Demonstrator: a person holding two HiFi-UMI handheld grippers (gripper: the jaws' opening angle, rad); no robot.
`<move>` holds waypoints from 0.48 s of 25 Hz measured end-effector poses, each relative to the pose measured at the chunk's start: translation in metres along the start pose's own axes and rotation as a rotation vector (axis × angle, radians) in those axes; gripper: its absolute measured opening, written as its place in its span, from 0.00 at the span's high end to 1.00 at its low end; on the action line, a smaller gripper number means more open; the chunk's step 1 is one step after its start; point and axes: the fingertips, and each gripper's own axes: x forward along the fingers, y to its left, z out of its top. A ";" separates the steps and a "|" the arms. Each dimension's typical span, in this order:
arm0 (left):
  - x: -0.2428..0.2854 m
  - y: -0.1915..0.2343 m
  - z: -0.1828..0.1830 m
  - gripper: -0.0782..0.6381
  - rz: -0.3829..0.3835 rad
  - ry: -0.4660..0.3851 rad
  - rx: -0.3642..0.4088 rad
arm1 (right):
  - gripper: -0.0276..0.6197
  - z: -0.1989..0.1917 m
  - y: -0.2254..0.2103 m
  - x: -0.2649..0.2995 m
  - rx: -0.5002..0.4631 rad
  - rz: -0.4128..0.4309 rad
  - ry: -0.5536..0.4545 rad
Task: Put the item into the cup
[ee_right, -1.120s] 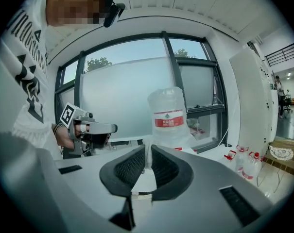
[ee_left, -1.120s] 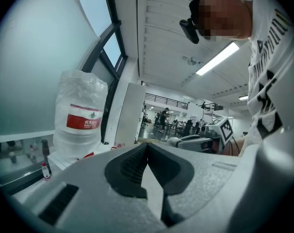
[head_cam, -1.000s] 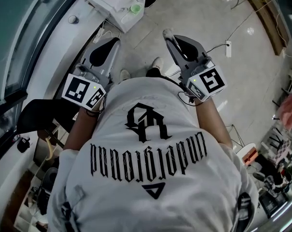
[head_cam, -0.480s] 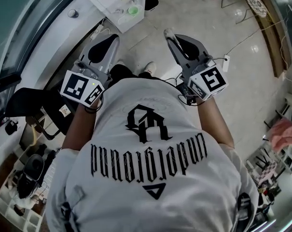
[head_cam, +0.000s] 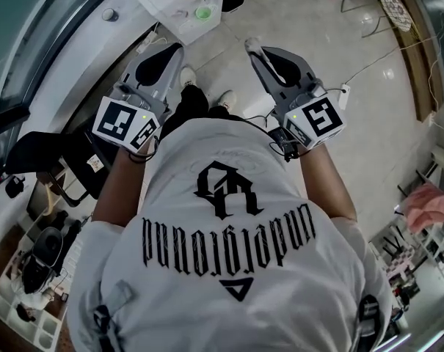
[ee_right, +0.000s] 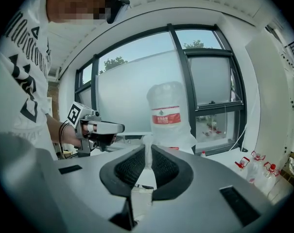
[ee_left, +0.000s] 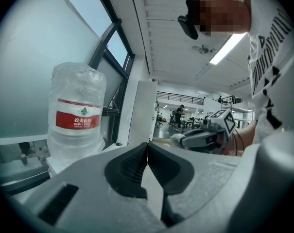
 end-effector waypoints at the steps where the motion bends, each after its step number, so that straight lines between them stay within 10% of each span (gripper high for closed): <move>1: 0.004 0.003 -0.005 0.87 -0.004 0.009 0.008 | 0.89 -0.003 -0.003 0.004 0.003 -0.002 0.006; 12: 0.046 0.046 -0.071 0.87 -0.032 0.086 -0.046 | 0.89 -0.057 -0.039 0.055 0.099 -0.016 0.089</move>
